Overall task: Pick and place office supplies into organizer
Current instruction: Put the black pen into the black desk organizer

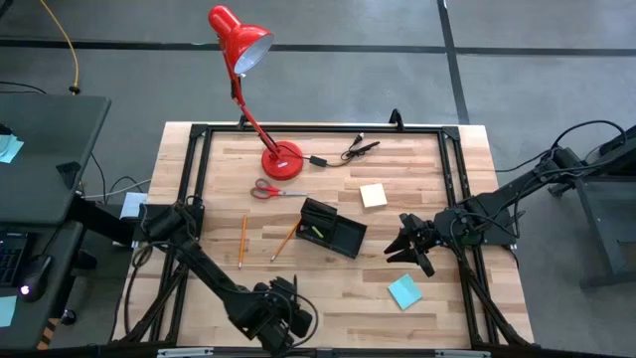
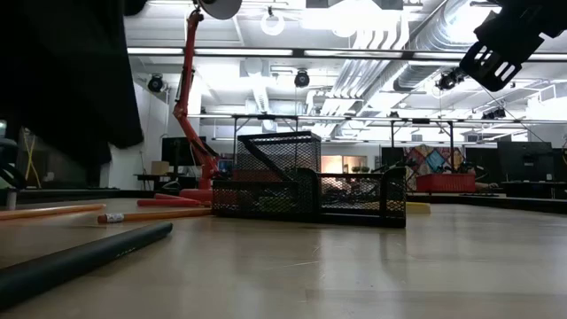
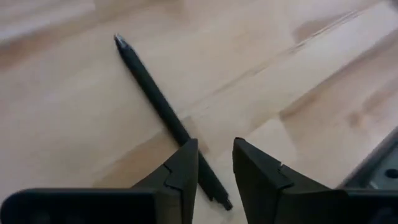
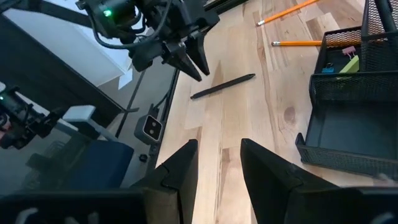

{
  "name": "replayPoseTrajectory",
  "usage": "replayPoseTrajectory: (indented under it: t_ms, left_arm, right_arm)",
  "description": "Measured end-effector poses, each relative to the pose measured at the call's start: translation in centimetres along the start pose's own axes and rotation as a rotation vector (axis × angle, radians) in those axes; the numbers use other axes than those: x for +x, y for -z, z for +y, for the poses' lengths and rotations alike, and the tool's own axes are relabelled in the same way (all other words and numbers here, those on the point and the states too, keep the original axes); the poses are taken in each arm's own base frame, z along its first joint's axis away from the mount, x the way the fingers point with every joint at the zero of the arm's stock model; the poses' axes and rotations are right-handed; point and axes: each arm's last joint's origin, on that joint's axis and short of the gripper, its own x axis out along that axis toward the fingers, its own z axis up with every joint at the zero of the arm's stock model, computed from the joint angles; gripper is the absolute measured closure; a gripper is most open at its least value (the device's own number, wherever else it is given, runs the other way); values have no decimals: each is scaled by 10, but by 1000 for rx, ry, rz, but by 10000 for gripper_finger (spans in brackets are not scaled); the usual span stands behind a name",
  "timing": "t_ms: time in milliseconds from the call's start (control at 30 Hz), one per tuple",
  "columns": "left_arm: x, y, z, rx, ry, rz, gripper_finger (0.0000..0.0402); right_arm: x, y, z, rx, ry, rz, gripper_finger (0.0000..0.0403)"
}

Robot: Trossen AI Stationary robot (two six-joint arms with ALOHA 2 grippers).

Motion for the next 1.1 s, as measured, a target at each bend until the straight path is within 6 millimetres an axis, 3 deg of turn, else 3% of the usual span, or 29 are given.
replayPoseTrajectory:
  t_ms: [233, 433, 700, 1100]
  left_arm:
    - [14, 0, 3, 4, -73, 146, 336]
    - [21, -2, -1, 14, -51, 171, 345]
    - [29, -2, -10, 15, 25, 191, 346]
    - [51, 4, -8, 22, -27, 419, 346]
  right_arm:
    - [0, 0, 0, -26, -16, 10, 286]
    - [0, 0, 1, -57, -17, 9, 286]
    - [0, 2, -1, -80, -6, 26, 286]
    - [0, 2, -2, -124, 28, 12, 286]
